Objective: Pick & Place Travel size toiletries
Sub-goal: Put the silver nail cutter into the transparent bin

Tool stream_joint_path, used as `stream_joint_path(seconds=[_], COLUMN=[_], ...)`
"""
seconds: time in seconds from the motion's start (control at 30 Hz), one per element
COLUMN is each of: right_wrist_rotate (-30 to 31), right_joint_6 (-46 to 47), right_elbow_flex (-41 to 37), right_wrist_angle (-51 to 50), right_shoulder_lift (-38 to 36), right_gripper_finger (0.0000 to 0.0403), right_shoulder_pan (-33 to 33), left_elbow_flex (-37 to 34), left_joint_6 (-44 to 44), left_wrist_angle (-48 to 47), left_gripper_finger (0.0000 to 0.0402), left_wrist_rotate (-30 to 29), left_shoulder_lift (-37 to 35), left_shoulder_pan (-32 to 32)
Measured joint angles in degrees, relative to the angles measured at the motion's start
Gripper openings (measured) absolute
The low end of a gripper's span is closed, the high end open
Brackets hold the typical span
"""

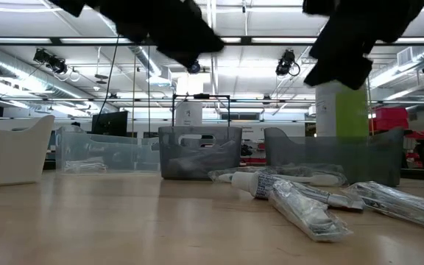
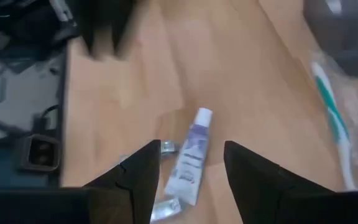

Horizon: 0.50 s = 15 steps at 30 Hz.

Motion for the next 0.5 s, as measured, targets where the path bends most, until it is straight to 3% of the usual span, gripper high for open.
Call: stream_joint_path(seconds=[0.17, 0.3, 0.43, 0.5], right_wrist_rotate=[6.5, 14.2, 13.5, 13.7], right_joint_6=[-4.6, -2.3, -1.4, -1.6], right_elbow_flex=[0.0, 0.0, -0.1, -0.1], right_wrist_angle=[-9.7, -13.8, -14.2, -13.8], right_shoulder_lift=[-8.9, -13.1, -13.4, -13.2], right_gripper_finger=[0.0192, 0.0191, 0.0188, 0.0189], right_shoulder_pan=[-0.3, -0.2, 0.3, 0.5], left_elbow_flex=[6.8, 13.4, 20.6, 23.9], left_joint_6=[3.2, 4.2, 9.0, 13.3], left_wrist_angle=[0.7, -5.3, -13.4, -21.2], left_gripper_finger=[0.0131, 0.0158, 0.0181, 0.0189], left_wrist_rotate=[-2.7, 0.8, 7.5, 8.0], left_shoulder_lift=[5.3, 9.7, 15.6, 18.5], left_shoulder_pan=[0.5, 0.5, 0.4, 0.2])
